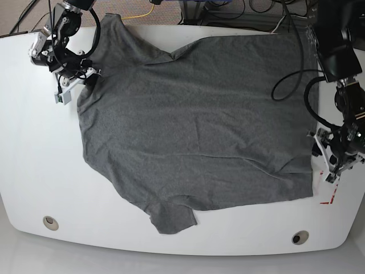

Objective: Layout the t-shirt on the table in an organized manner, then fold the t-shirt properly
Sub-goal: 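Release the hem and raise the left gripper back toward the shoulder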

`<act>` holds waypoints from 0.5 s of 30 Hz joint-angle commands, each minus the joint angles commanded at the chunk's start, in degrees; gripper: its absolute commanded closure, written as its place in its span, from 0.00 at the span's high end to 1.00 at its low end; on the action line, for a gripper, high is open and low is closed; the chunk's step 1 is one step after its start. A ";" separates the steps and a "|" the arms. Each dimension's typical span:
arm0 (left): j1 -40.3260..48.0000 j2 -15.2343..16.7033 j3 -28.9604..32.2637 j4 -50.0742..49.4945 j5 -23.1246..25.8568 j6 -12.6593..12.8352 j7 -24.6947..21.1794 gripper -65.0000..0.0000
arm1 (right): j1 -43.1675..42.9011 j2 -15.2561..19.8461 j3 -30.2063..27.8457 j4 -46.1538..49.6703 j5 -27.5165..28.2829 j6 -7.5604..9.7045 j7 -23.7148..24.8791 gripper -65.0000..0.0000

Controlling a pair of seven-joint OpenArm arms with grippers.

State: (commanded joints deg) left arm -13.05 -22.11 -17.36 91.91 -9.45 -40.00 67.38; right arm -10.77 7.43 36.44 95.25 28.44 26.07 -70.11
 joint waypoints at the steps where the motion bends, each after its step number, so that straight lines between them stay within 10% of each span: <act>1: 1.14 0.00 -0.09 1.32 0.00 0.00 0.62 0.76 | 0.09 0.00 0.00 0.00 0.00 0.00 0.00 0.00; 15: 26.90 -0.35 -0.18 18.73 -11.43 0.00 6.95 0.79 | 0.18 -0.09 -3.34 0.00 0.00 -0.09 0.00 0.00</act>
State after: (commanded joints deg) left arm 13.85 -22.46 -17.54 110.64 -20.88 -40.00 74.33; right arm -10.59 7.34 33.10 95.25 28.44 25.98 -70.11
